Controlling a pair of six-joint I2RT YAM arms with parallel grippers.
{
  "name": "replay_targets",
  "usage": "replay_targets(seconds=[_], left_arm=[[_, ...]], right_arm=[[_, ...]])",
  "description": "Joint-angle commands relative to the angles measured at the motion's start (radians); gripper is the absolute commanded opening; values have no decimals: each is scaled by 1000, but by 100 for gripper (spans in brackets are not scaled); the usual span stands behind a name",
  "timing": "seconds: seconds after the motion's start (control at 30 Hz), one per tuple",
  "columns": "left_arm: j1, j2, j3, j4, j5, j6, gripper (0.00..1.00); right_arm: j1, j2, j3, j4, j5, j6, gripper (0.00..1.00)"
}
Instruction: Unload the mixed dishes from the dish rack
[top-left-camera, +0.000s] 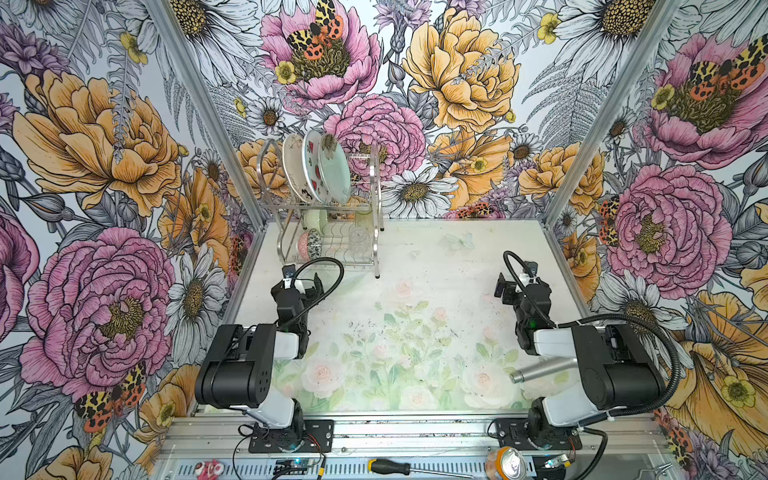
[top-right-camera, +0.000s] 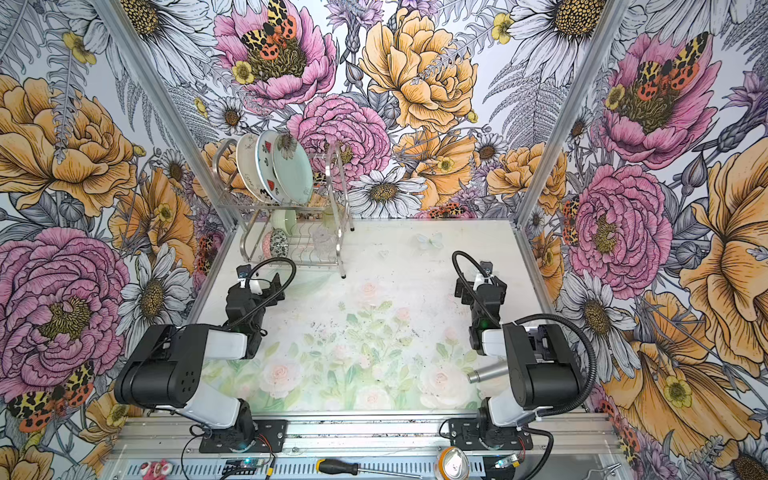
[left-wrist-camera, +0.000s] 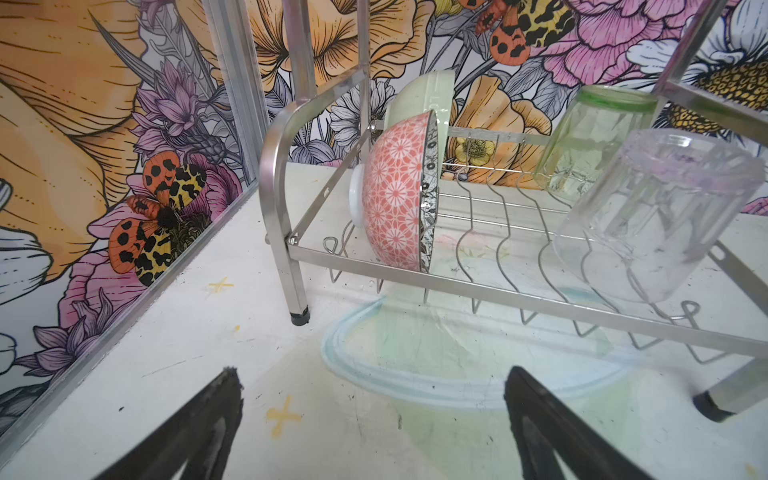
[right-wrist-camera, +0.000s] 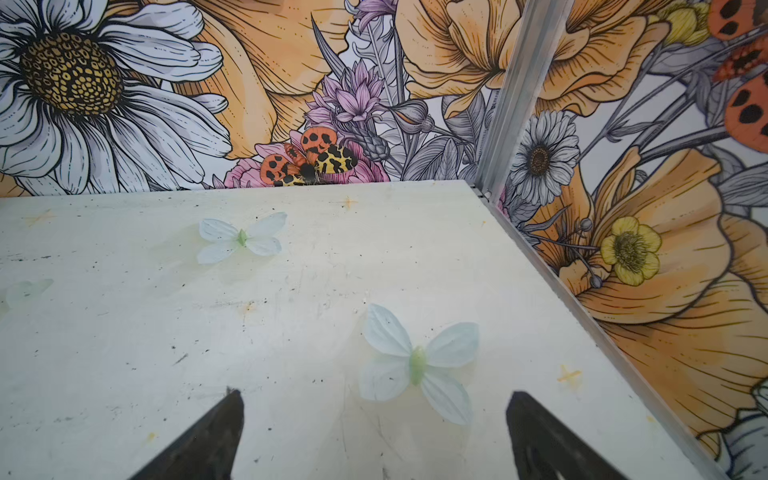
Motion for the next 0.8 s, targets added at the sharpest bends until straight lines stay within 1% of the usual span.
replay_targets(seconds=[0.0,0.53,0.67,0.77], left_arm=[[-4,-1,13,6,14,17,99],[7,-1,16,1,34,13,99],[39,-1,12,8,105,-5,99],[39,0,14,7,124,-1,99]], right_arm=[[1,6,0,7,-2,-4,100],[0,7,-1,7,-2,-4,100],[-1,7,0,6,-3,-4,100],[-1,6,0,6,-6,-2,99]])
